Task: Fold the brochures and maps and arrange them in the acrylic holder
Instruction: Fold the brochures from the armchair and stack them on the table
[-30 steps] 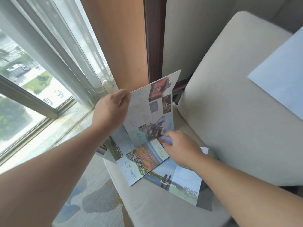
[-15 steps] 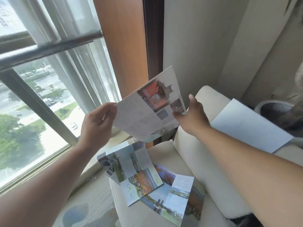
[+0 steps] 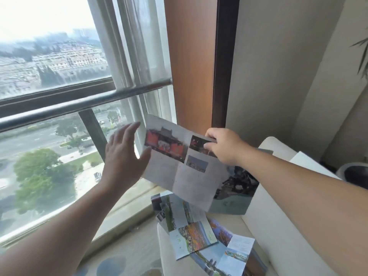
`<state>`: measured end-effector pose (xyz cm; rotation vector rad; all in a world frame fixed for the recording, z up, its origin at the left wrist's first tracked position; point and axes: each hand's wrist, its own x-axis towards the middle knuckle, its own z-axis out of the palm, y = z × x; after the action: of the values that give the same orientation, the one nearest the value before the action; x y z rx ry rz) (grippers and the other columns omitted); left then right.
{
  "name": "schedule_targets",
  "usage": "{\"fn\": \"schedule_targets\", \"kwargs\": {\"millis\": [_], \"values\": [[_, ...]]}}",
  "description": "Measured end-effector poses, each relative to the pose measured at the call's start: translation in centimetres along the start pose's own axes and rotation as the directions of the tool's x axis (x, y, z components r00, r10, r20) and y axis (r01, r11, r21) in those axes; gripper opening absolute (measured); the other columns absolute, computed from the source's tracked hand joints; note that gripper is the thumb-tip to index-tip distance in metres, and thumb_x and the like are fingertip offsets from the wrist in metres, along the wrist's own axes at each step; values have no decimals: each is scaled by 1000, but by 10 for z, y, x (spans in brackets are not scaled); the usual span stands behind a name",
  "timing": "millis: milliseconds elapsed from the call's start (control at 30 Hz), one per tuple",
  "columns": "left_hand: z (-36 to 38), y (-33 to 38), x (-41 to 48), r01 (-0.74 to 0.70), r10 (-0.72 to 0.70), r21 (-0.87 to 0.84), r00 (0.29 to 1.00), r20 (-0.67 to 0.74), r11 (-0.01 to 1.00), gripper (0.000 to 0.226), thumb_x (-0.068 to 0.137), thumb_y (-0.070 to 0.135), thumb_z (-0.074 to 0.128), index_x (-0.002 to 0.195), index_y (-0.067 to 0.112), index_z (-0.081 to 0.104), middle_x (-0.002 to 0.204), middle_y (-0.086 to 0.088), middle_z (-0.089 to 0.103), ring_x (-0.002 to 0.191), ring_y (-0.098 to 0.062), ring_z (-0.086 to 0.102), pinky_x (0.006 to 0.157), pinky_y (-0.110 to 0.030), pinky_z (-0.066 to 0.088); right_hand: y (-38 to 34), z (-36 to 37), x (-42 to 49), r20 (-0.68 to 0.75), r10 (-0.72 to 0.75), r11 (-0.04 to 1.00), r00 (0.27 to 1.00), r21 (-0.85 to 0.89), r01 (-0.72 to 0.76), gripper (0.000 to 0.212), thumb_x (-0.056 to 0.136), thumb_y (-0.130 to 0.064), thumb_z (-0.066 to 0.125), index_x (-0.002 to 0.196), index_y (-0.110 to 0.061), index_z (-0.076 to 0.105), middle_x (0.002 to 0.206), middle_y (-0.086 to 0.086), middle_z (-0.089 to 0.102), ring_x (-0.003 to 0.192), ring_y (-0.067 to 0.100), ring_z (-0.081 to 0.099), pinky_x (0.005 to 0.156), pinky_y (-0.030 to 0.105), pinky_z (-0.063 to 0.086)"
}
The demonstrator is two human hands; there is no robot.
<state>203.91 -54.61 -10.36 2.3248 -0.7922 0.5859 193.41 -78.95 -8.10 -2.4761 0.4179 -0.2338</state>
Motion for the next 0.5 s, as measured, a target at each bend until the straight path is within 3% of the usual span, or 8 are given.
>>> {"fn": "schedule_targets", "kwargs": {"millis": [67,133,200,267,333,367,433,500], "values": [[-16,17,4,-273,265,116,961,78,955,67,86,42,58,146,27,33,149,-1,41,143,-22,24,115,-45,13,-30,12,-8,59,-40,997,997,-69,44,23,94,-27,58,73,-28,51,79,-5,60,78,22,59,69,40,50],[-25,29,3,-386,341,166,908,243,908,67,88,49,55,148,28,31,150,2,42,146,-20,19,119,-44,3,-60,26,-19,99,-78,989,992,-117,90,22,94,-29,58,73,-30,51,82,-6,60,79,19,58,63,35,46],[-30,31,0,-348,277,128,880,385,929,61,90,54,53,144,31,38,144,4,48,144,-17,26,120,-46,4,-86,38,-30,117,-110,982,987,-138,126,14,94,-31,57,80,-29,55,87,-6,61,82,20,59,64,34,45],[-40,22,-5,-271,215,55,858,467,961,41,90,52,56,125,30,58,113,8,64,123,-16,47,112,-39,20,-105,48,-40,136,-127,975,983,-164,149,11,94,-29,57,83,-30,55,89,-6,61,84,22,59,63,34,43],[-52,3,-13,-194,175,-13,849,499,981,16,93,36,57,102,27,67,81,15,58,95,-15,51,84,-27,30,-115,52,-50,151,-128,967,980,-202,157,15,94,-30,58,80,-28,55,84,-9,58,80,19,57,60,32,39],[-58,-8,-16,-153,156,-49,847,508,987,11,94,29,54,93,27,65,74,15,53,86,-16,50,72,-27,30,-118,52,-55,147,-123,965,982,-214,153,14,94,-33,58,82,-27,57,83,-10,57,77,15,56,59,31,38],[-68,-31,-24,-79,108,-78,851,514,994,15,95,24,51,85,30,60,79,10,58,79,-17,55,60,-26,36,-120,48,-63,128,-93,962,987,-245,122,17,92,-41,60,88,-25,58,87,-10,59,78,12,56,59,30,40],[-80,-56,-26,-35,63,-65,867,494,997,14,97,24,50,99,23,64,96,4,64,86,-16,59,71,-26,44,-120,42,-69,123,-49,947,991,-311,85,21,90,-44,62,92,-24,55,91,-8,59,81,14,57,62,31,42]]}}
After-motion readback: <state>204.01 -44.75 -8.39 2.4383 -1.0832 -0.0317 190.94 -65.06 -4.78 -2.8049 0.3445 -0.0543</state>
